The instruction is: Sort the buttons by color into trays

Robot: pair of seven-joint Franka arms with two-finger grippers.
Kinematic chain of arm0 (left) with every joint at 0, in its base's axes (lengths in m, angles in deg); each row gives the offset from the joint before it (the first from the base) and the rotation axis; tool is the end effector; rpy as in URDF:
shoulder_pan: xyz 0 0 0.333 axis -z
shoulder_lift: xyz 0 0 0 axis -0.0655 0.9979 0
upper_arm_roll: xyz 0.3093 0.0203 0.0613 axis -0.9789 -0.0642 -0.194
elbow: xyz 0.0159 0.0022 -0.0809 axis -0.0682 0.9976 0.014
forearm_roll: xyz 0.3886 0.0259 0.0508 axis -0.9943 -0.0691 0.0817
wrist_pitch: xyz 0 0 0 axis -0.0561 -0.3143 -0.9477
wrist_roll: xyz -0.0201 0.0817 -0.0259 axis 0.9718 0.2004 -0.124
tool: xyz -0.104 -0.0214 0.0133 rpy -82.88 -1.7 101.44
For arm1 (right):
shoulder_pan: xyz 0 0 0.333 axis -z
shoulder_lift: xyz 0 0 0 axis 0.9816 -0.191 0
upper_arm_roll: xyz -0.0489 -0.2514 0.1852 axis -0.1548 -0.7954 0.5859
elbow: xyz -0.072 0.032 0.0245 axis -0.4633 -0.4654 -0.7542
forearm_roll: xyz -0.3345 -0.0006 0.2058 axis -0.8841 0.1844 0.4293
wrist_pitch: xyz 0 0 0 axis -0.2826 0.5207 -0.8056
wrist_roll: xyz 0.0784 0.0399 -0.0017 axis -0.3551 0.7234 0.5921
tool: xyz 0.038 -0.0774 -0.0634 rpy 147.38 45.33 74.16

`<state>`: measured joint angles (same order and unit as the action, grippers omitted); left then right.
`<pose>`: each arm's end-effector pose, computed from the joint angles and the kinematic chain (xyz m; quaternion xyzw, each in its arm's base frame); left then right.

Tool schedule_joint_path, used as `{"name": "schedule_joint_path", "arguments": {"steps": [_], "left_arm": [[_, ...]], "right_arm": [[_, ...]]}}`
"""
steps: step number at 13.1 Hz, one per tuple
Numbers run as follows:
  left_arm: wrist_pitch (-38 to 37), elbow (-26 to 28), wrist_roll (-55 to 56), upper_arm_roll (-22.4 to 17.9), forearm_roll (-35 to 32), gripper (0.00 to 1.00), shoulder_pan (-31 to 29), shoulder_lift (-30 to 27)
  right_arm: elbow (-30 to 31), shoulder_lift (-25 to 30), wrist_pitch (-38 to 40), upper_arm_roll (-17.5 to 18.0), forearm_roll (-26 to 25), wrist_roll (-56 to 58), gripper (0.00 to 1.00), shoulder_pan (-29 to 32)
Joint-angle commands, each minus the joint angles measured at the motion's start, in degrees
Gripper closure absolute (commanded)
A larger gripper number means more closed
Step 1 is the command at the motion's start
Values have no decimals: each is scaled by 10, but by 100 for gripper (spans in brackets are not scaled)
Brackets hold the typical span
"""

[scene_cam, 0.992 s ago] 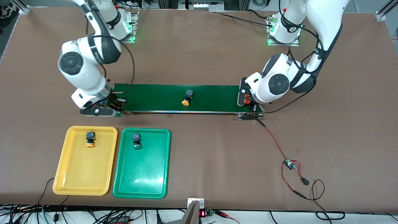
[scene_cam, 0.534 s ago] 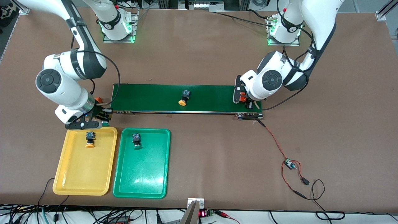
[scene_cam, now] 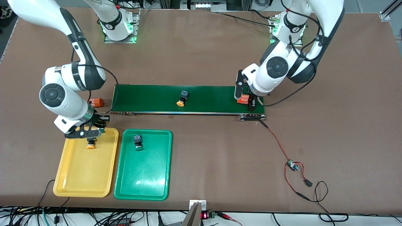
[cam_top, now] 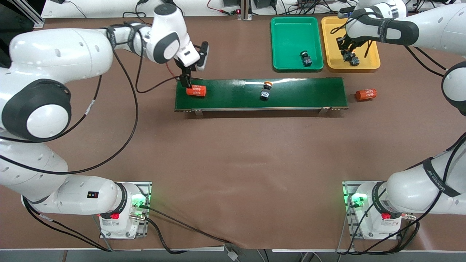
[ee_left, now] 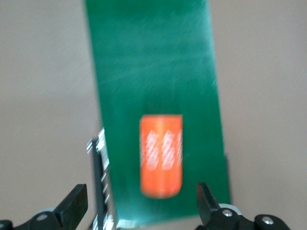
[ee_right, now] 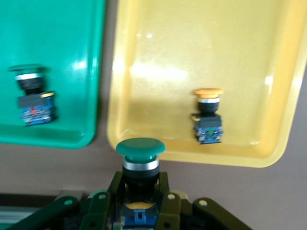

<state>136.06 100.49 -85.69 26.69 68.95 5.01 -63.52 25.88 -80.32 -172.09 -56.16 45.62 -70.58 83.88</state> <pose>0.5255 -0.2597 0.3251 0.6776 -0.7340 -0.0022 0.0463 0.6497 0.0653 0.3054 0.9975 0.0443 0.0036 0.0546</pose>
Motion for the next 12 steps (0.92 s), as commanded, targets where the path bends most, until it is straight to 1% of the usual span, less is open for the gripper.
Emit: {"name": "schedule_joint_path", "arguments": {"steps": [1, 3, 5, 7, 8, 10, 12], "left_arm": [[-28, -8, -18, -19, 0, 0, -68, -31], [-53, -46, -17, -40, 0, 0, -76, -28], [-52, -92, -14, -63, 6, 0, -75, -13], [-52, -138, -8, -106, 12, 0, -70, 6], [-54, -156, 9, -125, 33, 0, -68, 12], [-67, -158, 45, -142, 47, 0, -68, 18], [-83, -163, 102, -145, 47, 0, -68, 11]], "right_arm": [[-29, -44, -40, -27, -10, 41, 85, 5], [-30, -66, -98, -56, -9, 84, 85, 5], [-29, -67, -109, -56, -7, 84, 85, 2], [-30, -68, -109, -56, -4, 75, 85, -1], [-32, -68, -108, -53, -4, 63, 85, -5], [-46, -75, -109, -51, -4, 41, 85, -21], [-70, -93, -111, -50, -4, 33, 85, -42]]}}
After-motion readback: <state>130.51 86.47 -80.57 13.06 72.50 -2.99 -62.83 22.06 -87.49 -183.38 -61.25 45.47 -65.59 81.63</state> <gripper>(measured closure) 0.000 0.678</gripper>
